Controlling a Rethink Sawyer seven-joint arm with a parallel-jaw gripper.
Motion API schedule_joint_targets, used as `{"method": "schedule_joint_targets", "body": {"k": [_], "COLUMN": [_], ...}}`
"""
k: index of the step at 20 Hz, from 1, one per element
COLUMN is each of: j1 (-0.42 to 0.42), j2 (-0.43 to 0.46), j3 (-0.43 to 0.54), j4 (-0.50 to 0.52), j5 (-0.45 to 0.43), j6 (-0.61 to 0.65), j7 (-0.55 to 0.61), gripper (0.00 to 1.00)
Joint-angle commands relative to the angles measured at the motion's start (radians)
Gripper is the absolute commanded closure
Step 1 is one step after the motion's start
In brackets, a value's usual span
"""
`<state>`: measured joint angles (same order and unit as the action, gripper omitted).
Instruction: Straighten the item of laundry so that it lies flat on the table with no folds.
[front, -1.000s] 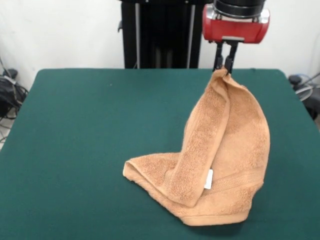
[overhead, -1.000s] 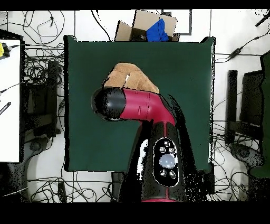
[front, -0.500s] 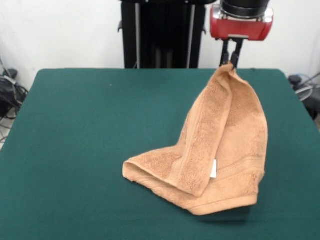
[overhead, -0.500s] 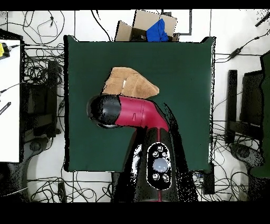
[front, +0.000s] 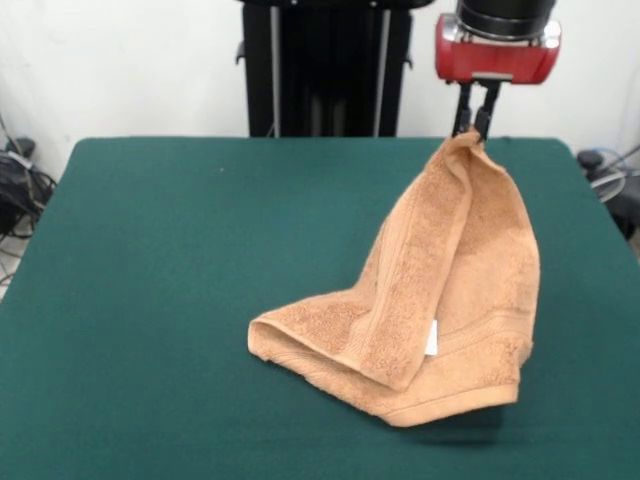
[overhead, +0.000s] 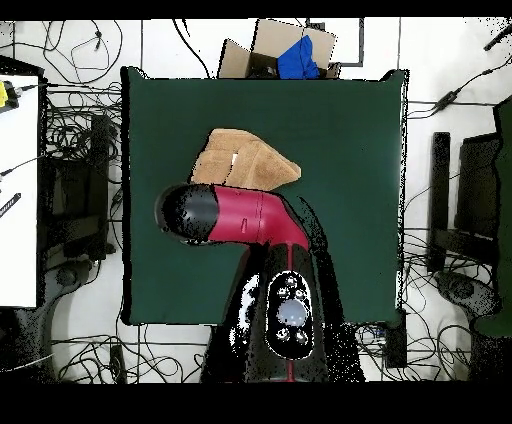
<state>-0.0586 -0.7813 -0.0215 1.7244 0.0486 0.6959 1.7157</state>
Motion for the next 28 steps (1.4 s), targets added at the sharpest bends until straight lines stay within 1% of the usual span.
{"method": "schedule_joint_targets", "body": {"k": [1,2,9,11,15,17,22,25,28], "j1": [0.019,0.023,0.039,0.048,0.043,0.042,0.041,0.045,0.042], "j2": [0.03,0.033,0.041,0.046,0.044,0.034,0.007,0.013,0.043], "j3": [-0.049,-0.057,-0.074,-0.083,-0.08,-0.082,-0.098,-0.111,-0.112], "j4": [0.095,0.093,0.094,0.089,0.098,0.093,0.04,-0.012,-0.068], "j5": [0.023,0.027,0.038,0.053,0.068,0.072,0.077,0.075,0.075], "j6": [-0.108,-0.116,-0.124,-0.084,-0.08,-0.057,0.028,0.075,0.091], "j7": [0.283,0.289,0.298,0.311,0.297,0.288,0.273,0.276,0.278], "gripper": [1.0,0.0,0.0,0.0,0.0,0.0,0.0,0.0,0.0]}}
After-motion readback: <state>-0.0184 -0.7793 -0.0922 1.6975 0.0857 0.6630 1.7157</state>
